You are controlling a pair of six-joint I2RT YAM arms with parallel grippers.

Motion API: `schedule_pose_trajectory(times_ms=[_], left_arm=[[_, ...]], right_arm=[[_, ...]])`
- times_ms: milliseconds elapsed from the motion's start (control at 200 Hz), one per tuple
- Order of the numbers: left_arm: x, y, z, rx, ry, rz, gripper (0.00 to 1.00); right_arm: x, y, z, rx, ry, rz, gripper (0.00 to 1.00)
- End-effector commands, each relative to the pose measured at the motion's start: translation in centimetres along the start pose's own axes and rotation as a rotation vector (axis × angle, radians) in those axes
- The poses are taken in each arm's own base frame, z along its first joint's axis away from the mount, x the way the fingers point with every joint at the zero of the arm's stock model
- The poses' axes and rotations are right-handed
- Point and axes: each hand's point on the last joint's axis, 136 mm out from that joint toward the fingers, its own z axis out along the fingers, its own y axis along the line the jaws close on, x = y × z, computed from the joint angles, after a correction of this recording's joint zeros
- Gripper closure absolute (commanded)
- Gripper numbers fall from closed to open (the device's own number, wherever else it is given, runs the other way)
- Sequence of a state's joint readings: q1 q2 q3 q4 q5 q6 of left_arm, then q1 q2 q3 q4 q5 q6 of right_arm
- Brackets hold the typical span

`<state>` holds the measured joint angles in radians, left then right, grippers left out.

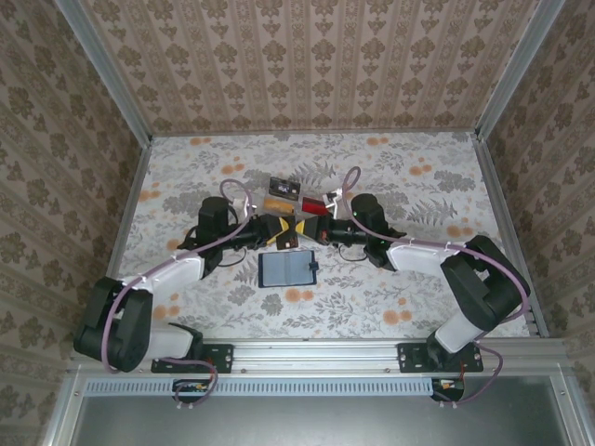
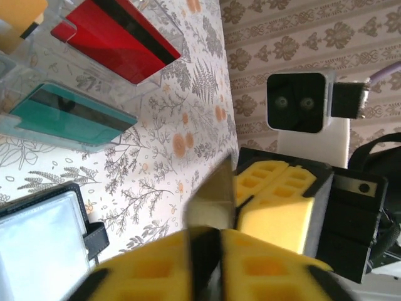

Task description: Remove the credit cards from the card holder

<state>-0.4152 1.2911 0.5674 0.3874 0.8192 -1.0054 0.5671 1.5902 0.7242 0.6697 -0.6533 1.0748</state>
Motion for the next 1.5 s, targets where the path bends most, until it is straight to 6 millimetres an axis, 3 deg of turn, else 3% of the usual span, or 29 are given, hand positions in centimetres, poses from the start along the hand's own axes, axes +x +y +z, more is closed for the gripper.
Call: schedule_pose_trajectory(times_ms=[0, 125, 230, 435, 555, 820, 1135, 1165, 1270, 1390, 1495], left_arm=[[-0.6, -1.7, -0.6, 0.025, -0.017, 0.051, 1.00], [-1.6, -1.4, -0.8, -0.025, -0.069, 0.023, 1.00], [-2.7, -1.4, -1.0, -0.046, -0.118, -0.002, 1.00], [-4.6, -3.0, -1.3, -0.022, -0.187, -0.014, 1.00], [-5.1, -3.6, -1.5, -0.017, -0.212, -0.015, 1.00], [-5.7, -4.0, -1.7, 0.005, -0.248, -0.043, 1.00], [-5.8, -2.3, -2.2, -0.044, -0.265, -0.081, 1.00], [-5.7, -1.9, -2.4, -0.061, -0.266, -0.082, 0.93], [-5.1, 0.5, -3.2, -0.190, -0.264, -0.103, 0.63], [-4.2, 3.7, -4.9, -0.380, -0.262, -0.109, 0.35], [-3.4, 6.1, -7.1, -0.557, -0.262, -0.093, 0.21]], right_arm=[[0.2, 0.2, 0.1, -0.030, 0.015, 0.003, 0.93], [0.2, 0.4, 0.2, -0.045, 0.018, 0.021, 0.72], [0.0, 0.1, 0.4, -0.046, 0.000, 0.056, 0.62], [-0.5, 0.4, 1.3, -0.056, -0.021, 0.098, 0.52], [-0.9, 0.7, 1.7, -0.067, -0.025, 0.117, 0.52], [-2.3, 3.4, 2.5, -0.202, -0.058, 0.129, 0.66], [-2.9, 3.2, 2.7, -0.223, -0.089, 0.142, 0.96], [-2.8, 3.2, 2.7, -0.221, -0.085, 0.133, 1.00], [-2.8, 3.2, 2.6, -0.194, -0.077, 0.086, 1.00], [-2.9, 1.8, 2.5, -0.056, -0.050, -0.013, 1.00], [-3.1, 0.6, 2.2, 0.134, 0.011, -0.187, 1.00]])
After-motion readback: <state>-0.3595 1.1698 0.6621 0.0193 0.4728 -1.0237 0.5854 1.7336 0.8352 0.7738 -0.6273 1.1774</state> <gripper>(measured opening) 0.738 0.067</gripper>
